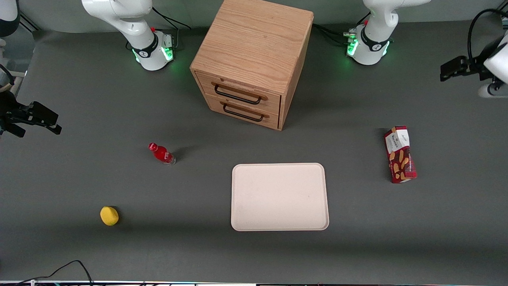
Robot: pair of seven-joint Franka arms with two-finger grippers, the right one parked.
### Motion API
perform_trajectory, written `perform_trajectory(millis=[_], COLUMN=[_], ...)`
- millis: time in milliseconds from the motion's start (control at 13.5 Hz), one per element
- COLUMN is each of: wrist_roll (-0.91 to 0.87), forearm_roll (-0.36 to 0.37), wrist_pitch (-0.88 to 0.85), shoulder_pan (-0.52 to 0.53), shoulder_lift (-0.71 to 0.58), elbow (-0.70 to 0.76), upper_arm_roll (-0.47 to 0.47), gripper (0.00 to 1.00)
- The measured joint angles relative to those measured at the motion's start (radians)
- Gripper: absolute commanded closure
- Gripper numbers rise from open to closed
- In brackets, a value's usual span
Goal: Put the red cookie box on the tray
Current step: 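Lower the open left gripper over the red shortbread box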
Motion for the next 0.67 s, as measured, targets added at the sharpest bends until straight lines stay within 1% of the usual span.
perform_trajectory(millis=[444,519,667], wrist_roll=[0.002,0.002,0.016], forearm_roll=[-0.007,-0.007,-0.009], wrist_pitch=[0.006,0.027,0.157], shoulder_pan=[0.0,0.0,0.001], shoulder_lift=[0.041,0.067,0.137], elbow=[-0.005,-0.012,-0.072], upper_arm_roll=[0.009,0.021,0.046], gripper=[0.0,0.0,0.0])
